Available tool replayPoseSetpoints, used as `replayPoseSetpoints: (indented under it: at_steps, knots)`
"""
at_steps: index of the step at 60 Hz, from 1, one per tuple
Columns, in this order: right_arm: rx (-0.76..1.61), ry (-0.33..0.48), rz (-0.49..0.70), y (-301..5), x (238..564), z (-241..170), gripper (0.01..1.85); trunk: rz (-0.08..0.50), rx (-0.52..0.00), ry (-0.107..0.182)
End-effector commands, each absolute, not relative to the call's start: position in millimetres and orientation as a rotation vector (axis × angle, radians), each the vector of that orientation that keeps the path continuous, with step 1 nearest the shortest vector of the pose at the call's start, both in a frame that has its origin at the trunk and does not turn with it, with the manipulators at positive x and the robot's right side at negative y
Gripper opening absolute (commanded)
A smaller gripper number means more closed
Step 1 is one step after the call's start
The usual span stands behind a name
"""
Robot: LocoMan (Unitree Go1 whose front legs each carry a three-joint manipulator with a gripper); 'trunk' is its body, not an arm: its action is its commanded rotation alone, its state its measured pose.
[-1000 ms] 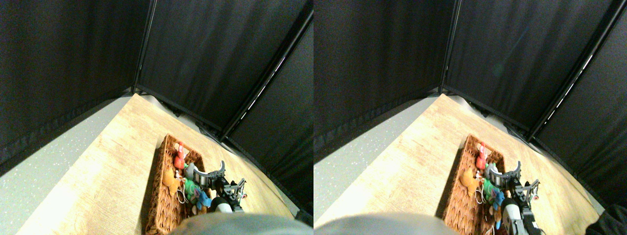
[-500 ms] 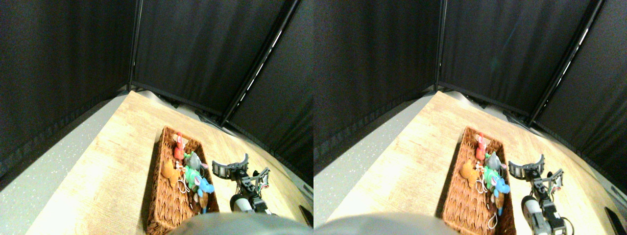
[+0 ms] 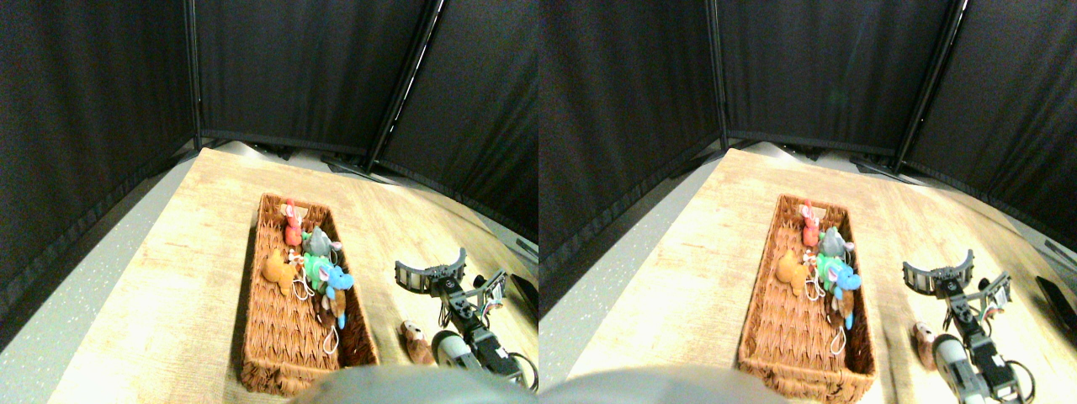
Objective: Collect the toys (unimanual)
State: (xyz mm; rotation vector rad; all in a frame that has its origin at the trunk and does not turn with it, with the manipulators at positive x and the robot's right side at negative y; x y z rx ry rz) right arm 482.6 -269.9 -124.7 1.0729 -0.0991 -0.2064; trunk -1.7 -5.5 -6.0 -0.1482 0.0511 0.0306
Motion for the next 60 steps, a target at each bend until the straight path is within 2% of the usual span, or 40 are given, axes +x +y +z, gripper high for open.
replayPoseSetpoints:
  at_steps: [1,9,29,34,38,60]
  knots:
    - [1.107,-0.126,-0.172,-274.6,480.3,-124.3,1.06,0.020,-0.156,0.067]
    - [1.151,-0.167,-0.218,-279.2,463.3,-134.8,1.06,0.016,-0.151,0.073]
    - [1.209,-0.180,-0.266,-286.2,439.0,-160.8,1.02,0.009,-0.146,0.084]
    - [1.261,-0.190,-0.316,-286.7,432.9,-169.9,1.04,0.009,-0.143,0.085]
    - [1.264,-0.197,-0.329,-286.8,430.0,-177.1,1.00,0.009,-0.143,0.085]
    - [1.279,-0.179,-0.468,-290.9,428.2,-207.1,1.03,0.016,-0.146,0.088]
